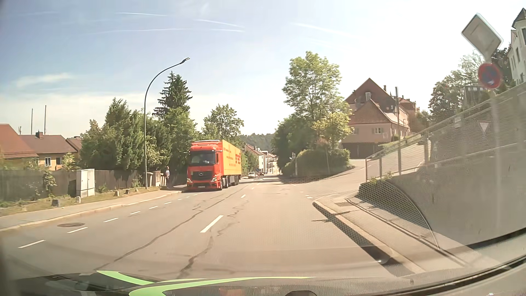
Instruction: Follow the waypoints while adhering to traffic rules and regulations
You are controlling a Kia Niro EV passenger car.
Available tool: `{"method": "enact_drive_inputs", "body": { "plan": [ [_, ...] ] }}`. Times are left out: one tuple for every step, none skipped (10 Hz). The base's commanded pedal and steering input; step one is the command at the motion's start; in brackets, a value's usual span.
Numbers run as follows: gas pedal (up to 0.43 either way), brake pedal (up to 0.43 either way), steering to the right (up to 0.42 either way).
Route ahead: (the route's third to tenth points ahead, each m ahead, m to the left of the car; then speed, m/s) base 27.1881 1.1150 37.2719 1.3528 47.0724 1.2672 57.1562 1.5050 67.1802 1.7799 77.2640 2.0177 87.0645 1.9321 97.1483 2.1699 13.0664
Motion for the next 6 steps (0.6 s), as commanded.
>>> {"method": "enact_drive_inputs", "body": {
  "plan": [
    [0.000, 0.000, -0.002],
    [0.000, 0.000, -0.003],
    [0.000, 0.000, -0.003],
    [0.000, 0.000, -0.003],
    [0.000, 0.000, -0.003],
    [0.000, 0.000, -0.004]
  ]
}}
